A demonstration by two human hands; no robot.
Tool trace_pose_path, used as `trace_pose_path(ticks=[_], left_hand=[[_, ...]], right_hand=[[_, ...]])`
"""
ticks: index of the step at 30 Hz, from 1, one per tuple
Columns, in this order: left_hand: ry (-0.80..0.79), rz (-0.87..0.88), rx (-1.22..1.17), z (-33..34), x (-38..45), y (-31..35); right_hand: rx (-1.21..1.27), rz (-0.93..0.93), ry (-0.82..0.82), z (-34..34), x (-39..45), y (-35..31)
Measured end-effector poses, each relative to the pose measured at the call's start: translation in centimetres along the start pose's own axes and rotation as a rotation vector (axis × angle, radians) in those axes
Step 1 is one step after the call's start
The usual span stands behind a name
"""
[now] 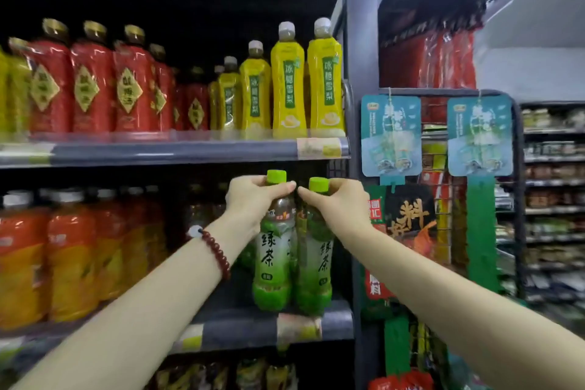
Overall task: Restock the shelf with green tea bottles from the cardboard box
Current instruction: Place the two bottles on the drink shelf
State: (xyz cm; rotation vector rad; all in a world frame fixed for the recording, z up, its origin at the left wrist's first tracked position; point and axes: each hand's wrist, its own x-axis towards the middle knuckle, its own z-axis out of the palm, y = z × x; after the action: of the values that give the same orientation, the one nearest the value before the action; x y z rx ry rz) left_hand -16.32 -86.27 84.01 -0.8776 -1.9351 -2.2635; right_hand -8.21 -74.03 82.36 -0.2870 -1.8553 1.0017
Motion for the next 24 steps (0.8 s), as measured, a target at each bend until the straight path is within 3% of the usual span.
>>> trace_pose_path(ticks=[4, 12, 15, 20, 24], left_hand=[[-0.027, 0.028, -0.017, 0.8, -0.1, -2.4], [0.072, 0.181, 0.157, 1.4, -0.3, -2.5], [-0.083, 0.198, 0.275, 0.7, -0.4, -4.4], [-0.268, 0.183, 0.126, -0.8, -2.7, -9.6], [-0.279, 0.025, 0.177, -2.0, -2.4, -11.6]], right_hand=[[0.059, 0.021, 0.028, 0.2, -0.1, 1.4], [0.072, 0.035, 0.040, 1.4, -0.2, 1.4], [0.055, 0.073, 0.003, 1.7, -1.2, 2.0], [0.148, 0.078, -0.147, 2.6, -6.2, 6.1], [0.111, 0.047, -0.222, 1.4, -7.0, 8.1]])
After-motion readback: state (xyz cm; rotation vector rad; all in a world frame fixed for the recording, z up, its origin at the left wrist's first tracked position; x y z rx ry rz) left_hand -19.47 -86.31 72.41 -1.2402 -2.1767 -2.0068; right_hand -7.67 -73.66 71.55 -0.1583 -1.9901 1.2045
